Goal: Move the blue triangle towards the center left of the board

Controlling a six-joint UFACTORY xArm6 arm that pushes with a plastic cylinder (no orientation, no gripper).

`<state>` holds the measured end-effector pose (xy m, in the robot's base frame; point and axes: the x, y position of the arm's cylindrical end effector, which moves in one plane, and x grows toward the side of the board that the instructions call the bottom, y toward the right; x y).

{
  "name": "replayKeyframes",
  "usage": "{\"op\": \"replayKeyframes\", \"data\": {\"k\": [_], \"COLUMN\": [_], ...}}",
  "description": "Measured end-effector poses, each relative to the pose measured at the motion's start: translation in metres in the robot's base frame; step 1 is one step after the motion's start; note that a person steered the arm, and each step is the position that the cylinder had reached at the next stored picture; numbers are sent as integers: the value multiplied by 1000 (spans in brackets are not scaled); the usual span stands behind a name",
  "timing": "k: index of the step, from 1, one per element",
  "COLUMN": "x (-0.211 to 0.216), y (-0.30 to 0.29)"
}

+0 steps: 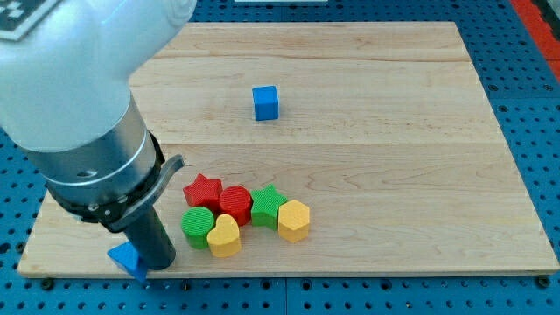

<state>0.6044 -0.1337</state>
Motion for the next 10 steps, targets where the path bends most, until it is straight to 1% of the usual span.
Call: {"op": "replayKeyframes", "data": {"k": [1,2,3,4,5,7,8,9,10], "x": [-4,-4,14,15,13,11,-15,-67,-90], "y": [0,17,44,33,7,-130,-144,-110,-85]}}
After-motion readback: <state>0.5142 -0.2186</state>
